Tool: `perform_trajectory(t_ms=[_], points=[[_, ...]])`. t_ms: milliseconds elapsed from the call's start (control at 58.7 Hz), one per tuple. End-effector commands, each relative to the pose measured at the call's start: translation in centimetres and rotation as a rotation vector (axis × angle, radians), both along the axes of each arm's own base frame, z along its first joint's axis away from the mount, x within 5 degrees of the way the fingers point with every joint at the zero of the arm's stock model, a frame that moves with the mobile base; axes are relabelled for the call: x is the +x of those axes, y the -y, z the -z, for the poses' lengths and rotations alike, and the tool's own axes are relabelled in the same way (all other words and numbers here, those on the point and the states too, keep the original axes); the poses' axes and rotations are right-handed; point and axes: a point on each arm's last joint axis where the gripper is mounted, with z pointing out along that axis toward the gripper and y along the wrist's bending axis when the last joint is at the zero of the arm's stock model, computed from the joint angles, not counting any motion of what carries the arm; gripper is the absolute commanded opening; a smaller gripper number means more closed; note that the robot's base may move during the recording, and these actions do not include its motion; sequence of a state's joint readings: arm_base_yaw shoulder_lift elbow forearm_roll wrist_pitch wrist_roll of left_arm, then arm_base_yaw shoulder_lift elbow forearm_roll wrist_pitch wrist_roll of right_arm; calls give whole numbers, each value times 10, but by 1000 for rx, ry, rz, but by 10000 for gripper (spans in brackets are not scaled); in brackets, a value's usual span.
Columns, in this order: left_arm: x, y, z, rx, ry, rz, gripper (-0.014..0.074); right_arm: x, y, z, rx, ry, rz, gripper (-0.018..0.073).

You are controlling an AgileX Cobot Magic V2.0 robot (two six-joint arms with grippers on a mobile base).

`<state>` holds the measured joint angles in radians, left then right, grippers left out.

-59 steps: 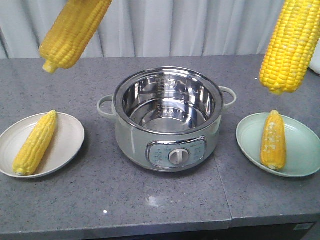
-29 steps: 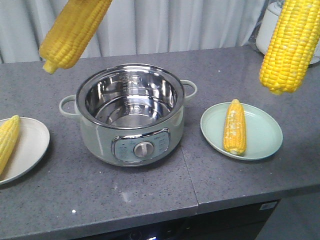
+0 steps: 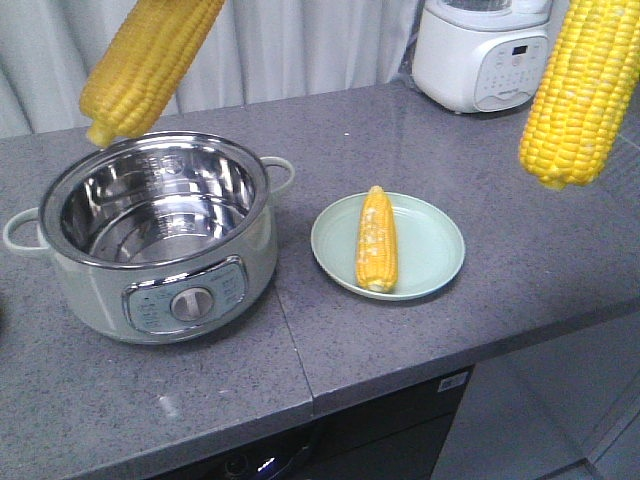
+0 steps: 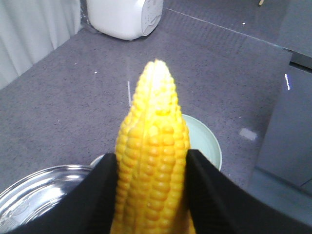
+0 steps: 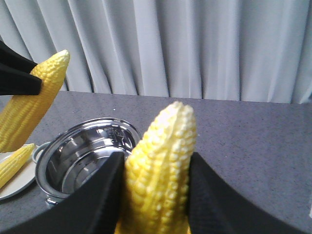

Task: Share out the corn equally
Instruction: 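Drive the base away from the pot toward the other counter holding both cobs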

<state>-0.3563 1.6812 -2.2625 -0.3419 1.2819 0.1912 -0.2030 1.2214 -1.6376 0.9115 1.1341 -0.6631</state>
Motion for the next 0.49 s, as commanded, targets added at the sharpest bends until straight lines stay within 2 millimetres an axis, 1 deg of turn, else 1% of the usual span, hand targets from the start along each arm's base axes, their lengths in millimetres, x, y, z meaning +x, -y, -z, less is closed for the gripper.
perform_trajectory(t_ms=[0, 477], points=[[-19, -5, -22, -62, 76, 5, -6, -7, -1, -15, 46, 83, 15, -5], [-19, -5, -22, -62, 76, 5, -6, -7, -1, -15, 46, 83, 16, -5]])
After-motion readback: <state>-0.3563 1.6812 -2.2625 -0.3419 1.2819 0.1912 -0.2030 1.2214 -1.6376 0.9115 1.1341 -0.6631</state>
